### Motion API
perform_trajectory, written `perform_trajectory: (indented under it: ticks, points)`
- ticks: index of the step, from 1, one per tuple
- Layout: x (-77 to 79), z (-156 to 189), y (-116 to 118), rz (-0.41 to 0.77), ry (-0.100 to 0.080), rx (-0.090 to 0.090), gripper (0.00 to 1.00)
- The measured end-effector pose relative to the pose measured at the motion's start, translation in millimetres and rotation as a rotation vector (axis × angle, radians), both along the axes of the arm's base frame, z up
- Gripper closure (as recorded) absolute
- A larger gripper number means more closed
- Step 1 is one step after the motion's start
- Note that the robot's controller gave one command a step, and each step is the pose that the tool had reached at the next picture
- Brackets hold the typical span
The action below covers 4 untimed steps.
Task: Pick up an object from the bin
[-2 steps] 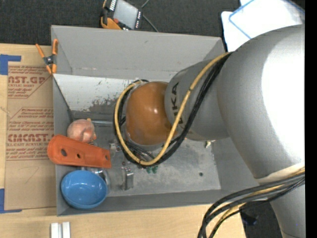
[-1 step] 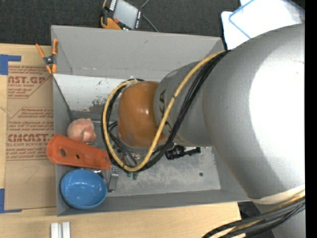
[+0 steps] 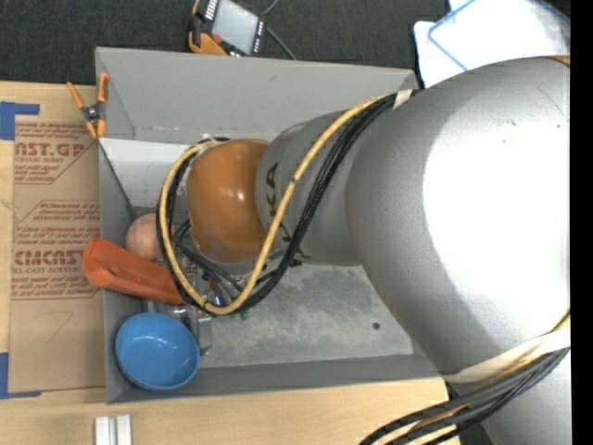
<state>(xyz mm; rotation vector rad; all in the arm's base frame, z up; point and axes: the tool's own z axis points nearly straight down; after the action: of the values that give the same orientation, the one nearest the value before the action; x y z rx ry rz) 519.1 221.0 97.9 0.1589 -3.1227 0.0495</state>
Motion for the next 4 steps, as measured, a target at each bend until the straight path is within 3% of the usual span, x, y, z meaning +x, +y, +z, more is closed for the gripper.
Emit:
perform_trajectory:
  ticks: [1,2,4]
  points:
    - [-17.6,-22,7,-0.296,-0.043,0.013,0.0]
    - [1.7,-24,10,-0.239,-0.014,-0.019,1.0]
    - [1.0,-9,8,-0.242,-0.013,-0.023,1.0]
